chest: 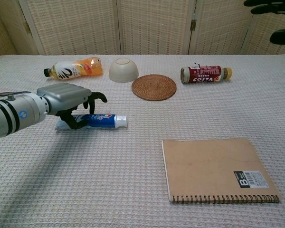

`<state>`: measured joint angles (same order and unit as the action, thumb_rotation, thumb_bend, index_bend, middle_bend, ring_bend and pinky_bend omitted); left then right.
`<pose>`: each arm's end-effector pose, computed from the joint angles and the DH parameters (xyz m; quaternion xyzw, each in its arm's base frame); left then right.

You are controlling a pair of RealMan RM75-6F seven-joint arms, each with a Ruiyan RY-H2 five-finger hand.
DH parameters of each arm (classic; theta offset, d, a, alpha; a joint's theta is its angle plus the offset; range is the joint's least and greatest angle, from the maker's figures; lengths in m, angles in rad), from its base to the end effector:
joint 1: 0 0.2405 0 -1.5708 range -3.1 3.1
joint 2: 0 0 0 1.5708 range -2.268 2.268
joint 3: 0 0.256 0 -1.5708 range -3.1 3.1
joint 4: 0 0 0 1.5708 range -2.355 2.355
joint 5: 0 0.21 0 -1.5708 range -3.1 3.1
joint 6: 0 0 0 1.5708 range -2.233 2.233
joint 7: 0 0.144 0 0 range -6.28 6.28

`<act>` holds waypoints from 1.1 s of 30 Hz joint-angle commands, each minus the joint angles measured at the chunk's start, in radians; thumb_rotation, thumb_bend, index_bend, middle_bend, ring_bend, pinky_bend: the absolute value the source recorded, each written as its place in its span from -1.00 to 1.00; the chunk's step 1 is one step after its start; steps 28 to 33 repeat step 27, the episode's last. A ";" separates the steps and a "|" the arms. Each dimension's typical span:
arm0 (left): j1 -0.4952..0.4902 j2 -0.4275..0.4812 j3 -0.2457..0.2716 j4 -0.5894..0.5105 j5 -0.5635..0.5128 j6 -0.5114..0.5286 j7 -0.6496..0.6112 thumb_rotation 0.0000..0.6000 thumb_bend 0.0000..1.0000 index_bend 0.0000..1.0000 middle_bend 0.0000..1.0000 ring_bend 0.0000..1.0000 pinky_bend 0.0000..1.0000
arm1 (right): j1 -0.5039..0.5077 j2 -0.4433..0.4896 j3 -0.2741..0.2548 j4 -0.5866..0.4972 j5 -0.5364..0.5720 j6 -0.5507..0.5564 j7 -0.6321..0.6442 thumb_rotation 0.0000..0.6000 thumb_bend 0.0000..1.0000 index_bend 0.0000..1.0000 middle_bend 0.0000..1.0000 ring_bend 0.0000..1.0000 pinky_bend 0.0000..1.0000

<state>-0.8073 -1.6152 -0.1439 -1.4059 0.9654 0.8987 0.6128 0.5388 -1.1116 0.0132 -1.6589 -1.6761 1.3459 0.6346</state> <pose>-0.1505 0.3490 -0.0444 -0.7948 -0.3189 -0.2736 0.4379 -0.1866 -0.2778 0.1247 0.6336 -0.4641 0.5752 0.2290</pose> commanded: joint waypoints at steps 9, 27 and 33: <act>0.124 0.164 0.006 -0.172 0.081 0.183 -0.138 1.00 -0.06 -0.81 -0.40 -0.53 -0.43 | -0.142 0.013 -0.022 0.034 0.117 0.035 -0.407 1.00 -0.83 -1.00 -1.00 -1.00 -1.00; 0.472 0.375 0.094 -0.285 0.336 0.662 -0.323 1.00 -0.06 -0.68 -0.40 -0.53 -0.60 | -0.286 0.062 -0.035 0.042 0.160 0.098 -0.459 1.00 -0.81 -1.00 -1.00 -1.00 -1.00; 0.472 0.375 0.094 -0.285 0.336 0.662 -0.323 1.00 -0.06 -0.68 -0.40 -0.53 -0.60 | -0.286 0.062 -0.035 0.042 0.160 0.098 -0.459 1.00 -0.81 -1.00 -1.00 -1.00 -1.00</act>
